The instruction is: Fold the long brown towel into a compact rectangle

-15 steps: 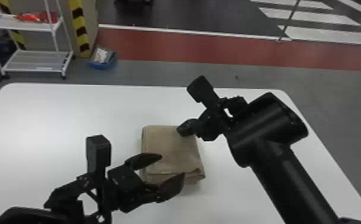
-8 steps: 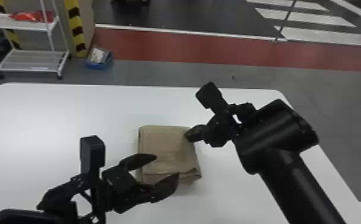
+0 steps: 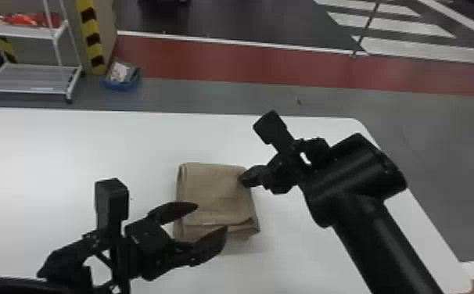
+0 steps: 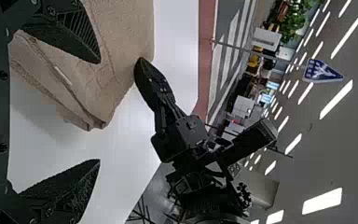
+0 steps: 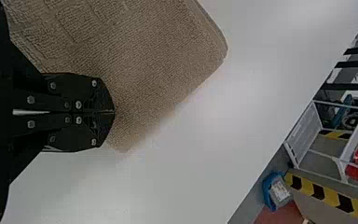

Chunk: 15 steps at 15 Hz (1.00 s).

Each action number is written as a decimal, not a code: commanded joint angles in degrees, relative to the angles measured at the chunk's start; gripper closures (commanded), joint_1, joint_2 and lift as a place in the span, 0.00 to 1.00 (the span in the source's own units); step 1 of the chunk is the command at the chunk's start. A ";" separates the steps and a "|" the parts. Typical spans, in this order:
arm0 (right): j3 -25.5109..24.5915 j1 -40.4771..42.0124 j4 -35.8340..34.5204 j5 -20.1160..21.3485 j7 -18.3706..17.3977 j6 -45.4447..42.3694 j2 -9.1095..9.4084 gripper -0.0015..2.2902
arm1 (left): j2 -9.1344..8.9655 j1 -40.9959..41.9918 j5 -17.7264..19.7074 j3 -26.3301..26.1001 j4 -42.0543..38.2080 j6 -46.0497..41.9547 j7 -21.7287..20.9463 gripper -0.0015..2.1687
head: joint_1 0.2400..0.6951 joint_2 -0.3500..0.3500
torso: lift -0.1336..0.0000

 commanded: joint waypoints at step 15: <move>-22.26 33.51 -22.24 -19.17 -27.40 -31.12 16.13 0.08 | -0.15 14.01 2.71 11.19 -4.47 -36.28 29.37 0.06 | 1.00 0.45 | 0.10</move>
